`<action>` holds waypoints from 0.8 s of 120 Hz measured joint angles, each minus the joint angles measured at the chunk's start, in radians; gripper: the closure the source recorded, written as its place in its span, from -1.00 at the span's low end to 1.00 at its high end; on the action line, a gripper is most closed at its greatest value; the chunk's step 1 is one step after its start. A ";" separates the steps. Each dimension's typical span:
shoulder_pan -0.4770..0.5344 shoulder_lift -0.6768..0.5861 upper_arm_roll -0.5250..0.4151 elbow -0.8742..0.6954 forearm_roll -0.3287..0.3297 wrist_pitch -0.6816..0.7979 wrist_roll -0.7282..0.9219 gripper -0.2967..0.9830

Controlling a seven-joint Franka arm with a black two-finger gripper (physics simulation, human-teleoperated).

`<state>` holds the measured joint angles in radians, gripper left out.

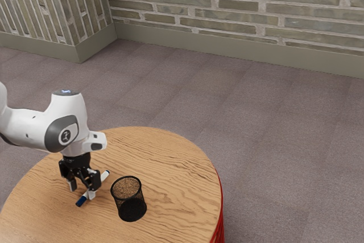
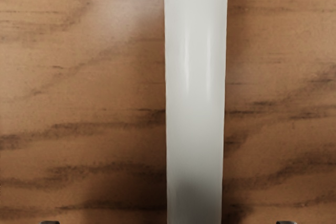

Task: Put the marker into the pen holder.

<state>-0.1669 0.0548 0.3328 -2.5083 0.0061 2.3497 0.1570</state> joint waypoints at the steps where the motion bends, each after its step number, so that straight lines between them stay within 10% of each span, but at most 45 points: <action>1: 0.000 0.000 0.000 0.000 0.000 0.000 -0.001 -0.23; 45: -0.004 0.000 0.001 0.000 0.004 0.006 -0.029 0.55; 96: -0.010 -0.012 0.003 0.005 0.031 0.022 -0.081 0.70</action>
<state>-0.1766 0.0428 0.3354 -2.5034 0.0371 2.3722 0.0758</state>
